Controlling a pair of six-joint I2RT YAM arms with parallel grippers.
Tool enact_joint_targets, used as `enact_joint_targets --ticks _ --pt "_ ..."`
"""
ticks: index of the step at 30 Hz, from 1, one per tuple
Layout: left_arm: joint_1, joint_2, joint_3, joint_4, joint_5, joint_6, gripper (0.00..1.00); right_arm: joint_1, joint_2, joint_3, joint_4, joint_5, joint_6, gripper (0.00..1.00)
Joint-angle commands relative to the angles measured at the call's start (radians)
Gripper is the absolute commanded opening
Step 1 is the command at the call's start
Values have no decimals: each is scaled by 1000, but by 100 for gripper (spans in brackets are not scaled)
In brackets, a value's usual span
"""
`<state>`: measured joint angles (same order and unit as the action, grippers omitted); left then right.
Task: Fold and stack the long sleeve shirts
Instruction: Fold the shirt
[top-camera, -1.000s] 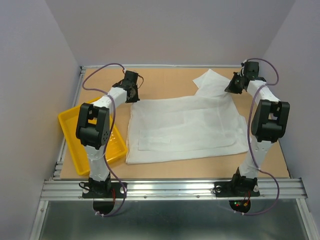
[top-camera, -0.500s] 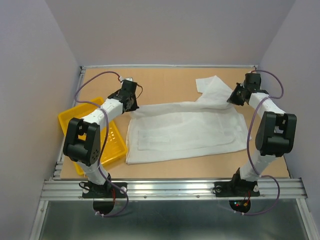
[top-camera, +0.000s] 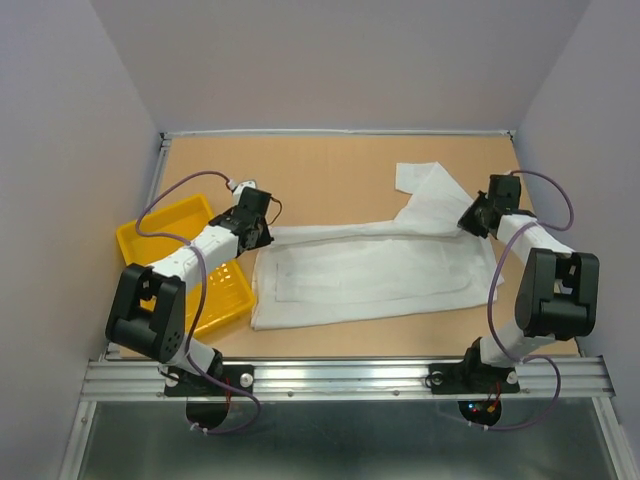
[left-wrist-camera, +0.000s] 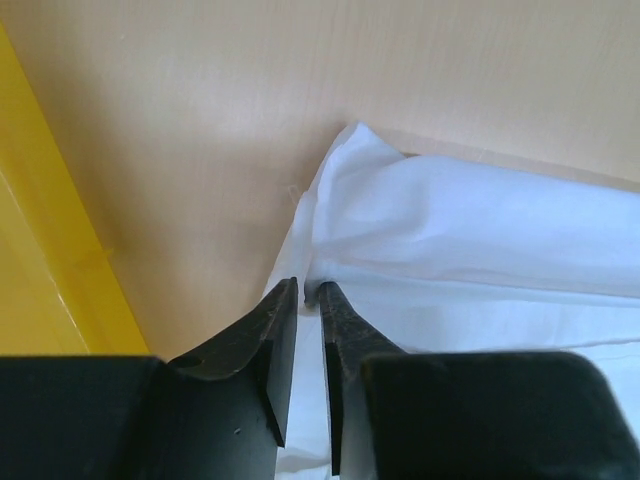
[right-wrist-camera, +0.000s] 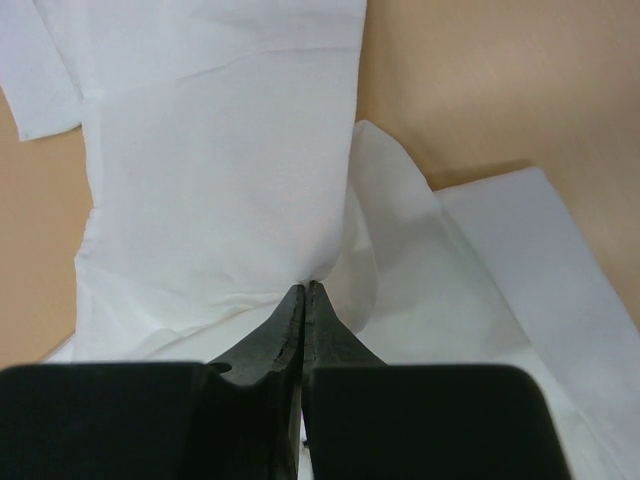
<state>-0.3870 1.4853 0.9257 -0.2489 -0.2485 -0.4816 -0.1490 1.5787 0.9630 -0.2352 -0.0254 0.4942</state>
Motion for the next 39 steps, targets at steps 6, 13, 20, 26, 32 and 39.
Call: enact_joint_targets --ticks 6,13,20,26,32,39 --pt "-4 -144 -65 33 -6 -80 53 -1 -74 -107 89 76 20 6" --pt "-4 -272 -77 52 49 -190 92 -1 -175 -233 91 147 73 21" --pt "-4 -211 -22 40 77 -249 93 3 -359 -190 77 42 99 61" --pt "-1 -112 18 34 41 -319 91 144 -277 -47 68 -123 -15 62" --pt "3 -79 22 63 45 -388 90 411 -81 103 69 -108 -129 62" --pt "5 -95 -27 125 63 -394 90 603 160 290 76 -39 -210 61"
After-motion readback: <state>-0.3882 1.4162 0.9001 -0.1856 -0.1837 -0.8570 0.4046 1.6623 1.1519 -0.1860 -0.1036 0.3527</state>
